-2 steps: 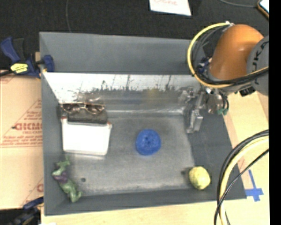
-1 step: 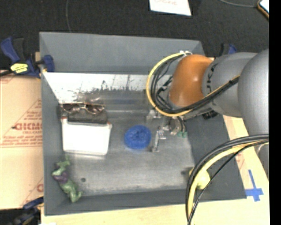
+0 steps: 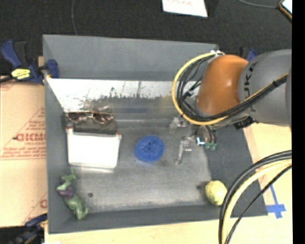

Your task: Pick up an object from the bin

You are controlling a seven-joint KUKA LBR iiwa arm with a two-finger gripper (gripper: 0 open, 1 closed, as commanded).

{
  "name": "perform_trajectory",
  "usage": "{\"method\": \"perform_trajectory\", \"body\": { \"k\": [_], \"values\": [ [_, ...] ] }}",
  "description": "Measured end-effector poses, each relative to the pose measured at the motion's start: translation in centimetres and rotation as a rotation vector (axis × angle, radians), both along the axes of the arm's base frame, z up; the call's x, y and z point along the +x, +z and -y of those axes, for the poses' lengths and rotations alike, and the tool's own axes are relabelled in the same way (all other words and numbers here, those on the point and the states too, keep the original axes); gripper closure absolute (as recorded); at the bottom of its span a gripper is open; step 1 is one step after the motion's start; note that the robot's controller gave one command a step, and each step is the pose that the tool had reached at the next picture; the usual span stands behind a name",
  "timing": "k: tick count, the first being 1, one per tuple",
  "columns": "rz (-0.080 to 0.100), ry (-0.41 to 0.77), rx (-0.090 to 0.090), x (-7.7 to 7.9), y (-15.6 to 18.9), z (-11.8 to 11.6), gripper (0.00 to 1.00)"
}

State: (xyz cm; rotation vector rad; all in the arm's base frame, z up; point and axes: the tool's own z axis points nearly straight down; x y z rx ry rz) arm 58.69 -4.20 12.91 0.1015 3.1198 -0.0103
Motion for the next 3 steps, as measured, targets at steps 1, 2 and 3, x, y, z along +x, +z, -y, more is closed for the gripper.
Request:
{"method": "perform_trajectory", "body": {
  "k": [1, 2, 3],
  "values": [
    [-0.019, -0.046, 0.008, 0.2, -2.9, -5.9, 0.00],
    [0.008, -0.176, 0.004, -0.1, -5.7, -6.9, 0.00],
    [-0.002, -0.143, 0.007, 0.4, -5.5, -7.4, 1.00]
  ]
}}
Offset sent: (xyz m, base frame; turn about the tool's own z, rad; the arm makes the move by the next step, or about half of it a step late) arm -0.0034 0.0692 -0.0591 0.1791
